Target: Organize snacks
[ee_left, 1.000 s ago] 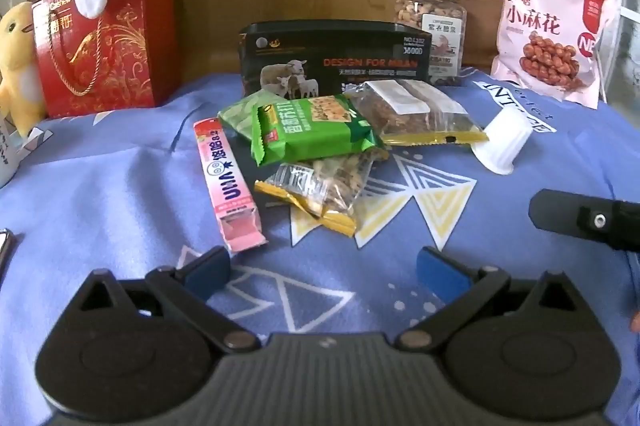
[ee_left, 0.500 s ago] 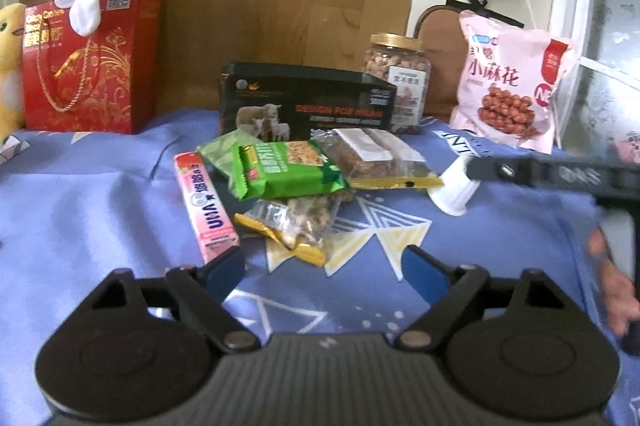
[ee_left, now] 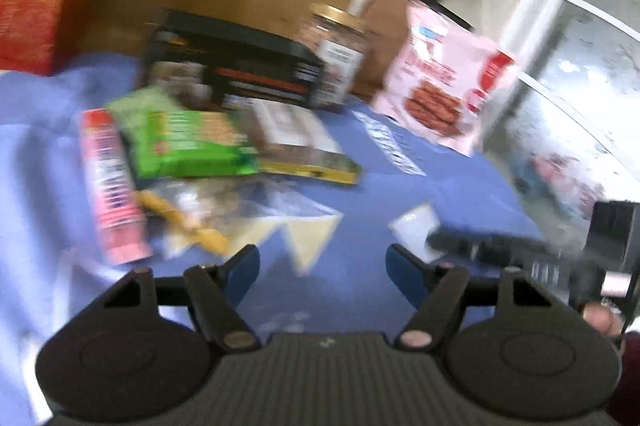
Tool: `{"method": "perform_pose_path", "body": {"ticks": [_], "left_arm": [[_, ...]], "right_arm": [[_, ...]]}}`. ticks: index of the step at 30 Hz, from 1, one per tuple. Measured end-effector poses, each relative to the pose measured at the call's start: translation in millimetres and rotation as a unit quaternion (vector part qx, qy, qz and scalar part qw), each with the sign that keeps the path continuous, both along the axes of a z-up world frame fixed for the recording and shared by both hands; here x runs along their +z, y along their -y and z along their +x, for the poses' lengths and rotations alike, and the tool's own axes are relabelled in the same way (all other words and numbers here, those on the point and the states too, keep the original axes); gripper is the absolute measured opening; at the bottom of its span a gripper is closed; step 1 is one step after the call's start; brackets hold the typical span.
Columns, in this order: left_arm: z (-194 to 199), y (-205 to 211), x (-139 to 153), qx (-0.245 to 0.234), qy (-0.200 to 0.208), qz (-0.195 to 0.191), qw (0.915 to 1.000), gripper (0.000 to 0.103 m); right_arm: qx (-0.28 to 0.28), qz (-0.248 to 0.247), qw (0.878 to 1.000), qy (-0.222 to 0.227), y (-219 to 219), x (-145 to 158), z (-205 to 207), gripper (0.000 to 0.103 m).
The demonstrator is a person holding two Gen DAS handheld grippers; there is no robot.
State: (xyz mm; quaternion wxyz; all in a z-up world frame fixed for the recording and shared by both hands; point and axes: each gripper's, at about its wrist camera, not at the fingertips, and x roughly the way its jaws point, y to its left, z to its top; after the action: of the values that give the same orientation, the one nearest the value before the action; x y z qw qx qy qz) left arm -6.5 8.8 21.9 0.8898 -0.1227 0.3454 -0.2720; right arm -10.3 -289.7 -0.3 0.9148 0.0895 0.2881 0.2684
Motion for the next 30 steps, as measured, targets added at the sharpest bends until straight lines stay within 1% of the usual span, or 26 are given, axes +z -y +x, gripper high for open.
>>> {"method": "perform_pose_path", "body": {"ticks": [2,4,6,9,11,12,13,14,15,16,17,18,20,21,23,25,27,28,30], "left_arm": [[9.5,19.7,4.4,-0.027,-0.001,0.005,0.9996,0.071],[19.0,41.2,7.5,-0.052,-0.005,0.011,0.9986,0.071],[27.8,62.0,8.5,-0.075,-0.010,0.020,0.9969,0.071],[37.5,88.3,4.6,-0.089,-0.022,0.042,0.9949,0.071],[46.2,98.1,0.0,-0.091,-0.046,0.044,0.9938,0.070],[51.2,101.1,-3.8,-0.091,-0.063,0.041,0.9930,0.060],[56.7,102.7,-8.2,-0.090,-0.081,0.037,0.9920,0.054],[58.6,102.6,-10.2,-0.090,-0.080,0.029,0.9923,0.053],[57.7,101.3,-9.8,-0.082,-0.073,0.033,0.9934,0.052],[56.3,98.3,-6.5,-0.076,-0.064,0.039,0.9943,0.052],[55.3,94.9,-1.6,-0.070,-0.052,0.043,0.9953,0.052],[55.5,89.6,6.2,-0.061,-0.037,0.045,0.9964,0.052],[61.3,76.3,24.4,-0.043,-0.013,0.041,0.9981,0.052],[67.7,67.7,34.5,-0.029,0.001,0.037,0.9989,0.051],[86.3,54.1,54.3,0.001,0.015,0.028,0.9995,0.050],[111.4,41.0,70.9,0.031,0.031,0.021,0.9988,0.050],[137.9,30.6,79.2,0.054,0.033,0.016,0.9979,0.049],[151.4,25.3,80.0,0.059,0.024,0.008,0.9980,0.050],[173.7,19.7,79.3,0.078,0.018,0.005,0.9968,0.050]], "right_arm": [[0.005,-0.018,1.000,-0.007,4.7,-2.2,-10.5,0.041],[0.006,-0.049,0.999,0.006,4.2,-1.7,-18.3,0.043],[0.009,-0.074,0.997,0.018,0.3,-0.9,-20.1,0.050],[0.022,-0.083,0.996,0.022,-3.9,-0.9,-14.2,0.053],[0.027,-0.091,0.995,0.023,-8.7,-0.6,-6.7,0.053],[0.028,-0.095,0.995,0.021,-11.2,-1.3,-2.5,0.053],[0.034,-0.100,0.994,0.015,-14.7,-3.6,2.2,0.052],[0.040,-0.107,0.993,0.006,-19.3,-6.5,8.4,0.043],[0.040,-0.116,0.992,0.015,-23.3,-6.4,9.9,0.036],[0.041,-0.124,0.991,0.014,-28.1,-5.2,12.1,0.036],[0.045,-0.120,0.992,0.011,-31.5,-2.4,15.9,0.036],[0.046,-0.110,0.993,0.013,-34.0,0.9,19.7,0.036],[0.050,-0.086,0.995,0.032,-40.1,11.6,30.7,0.036],[0.050,-0.076,0.995,0.044,-44.5,17.8,37.1,0.036],[0.051,-0.057,0.994,0.073,-57.3,31.0,57.0,0.036],[0.051,-0.037,0.994,0.088,-71.7,42.2,84.8,0.036],[0.048,-0.030,0.994,0.098,-89.3,50.5,114.2,0.036],[0.046,-0.033,0.993,0.103,-98.2,53.2,126.0,0.036],[0.044,-0.047,0.992,0.106,-116.8,56.9,153.9,0.036]]}}
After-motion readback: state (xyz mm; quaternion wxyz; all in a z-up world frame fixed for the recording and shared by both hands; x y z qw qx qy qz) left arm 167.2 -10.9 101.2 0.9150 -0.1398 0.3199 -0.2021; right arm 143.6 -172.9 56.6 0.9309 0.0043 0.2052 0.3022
